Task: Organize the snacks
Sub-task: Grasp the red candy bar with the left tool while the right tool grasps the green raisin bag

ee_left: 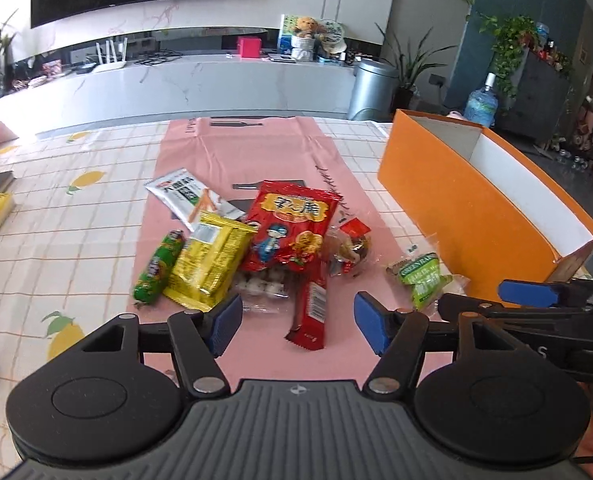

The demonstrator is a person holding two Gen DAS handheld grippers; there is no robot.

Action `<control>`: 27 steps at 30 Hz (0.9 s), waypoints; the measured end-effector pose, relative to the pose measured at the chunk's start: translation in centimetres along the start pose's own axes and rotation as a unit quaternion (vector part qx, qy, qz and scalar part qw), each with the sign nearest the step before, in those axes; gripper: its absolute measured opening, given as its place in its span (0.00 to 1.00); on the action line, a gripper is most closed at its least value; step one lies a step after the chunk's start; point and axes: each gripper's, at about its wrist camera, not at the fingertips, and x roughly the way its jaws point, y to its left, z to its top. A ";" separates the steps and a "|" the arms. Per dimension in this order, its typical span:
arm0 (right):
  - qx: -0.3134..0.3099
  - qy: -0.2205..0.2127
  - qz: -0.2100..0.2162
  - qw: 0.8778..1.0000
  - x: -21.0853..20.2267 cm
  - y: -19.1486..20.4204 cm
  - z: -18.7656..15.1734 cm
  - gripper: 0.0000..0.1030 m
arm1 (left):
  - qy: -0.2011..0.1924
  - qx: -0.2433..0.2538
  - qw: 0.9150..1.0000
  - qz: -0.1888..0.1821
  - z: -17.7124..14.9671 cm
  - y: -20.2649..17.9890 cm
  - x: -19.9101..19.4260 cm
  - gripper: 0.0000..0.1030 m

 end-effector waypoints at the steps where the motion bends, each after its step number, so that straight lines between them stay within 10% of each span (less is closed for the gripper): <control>1: -0.001 0.001 -0.003 1.000 0.3 0.1 0.1 0.66 | 0.002 -0.001 1.000 -0.003 0.0 0.1 0.3 0.73; 12: -0.072 -0.008 -0.031 0.997 4.1 2.0 1.4 0.57 | -0.011 0.001 0.999 0.045 -0.2 1.9 1.7 0.76; 27: -0.056 0.021 -0.028 0.998 7.4 1.0 1.6 0.38 | 0.017 0.046 0.999 -0.006 0.3 -0.5 4.8 0.66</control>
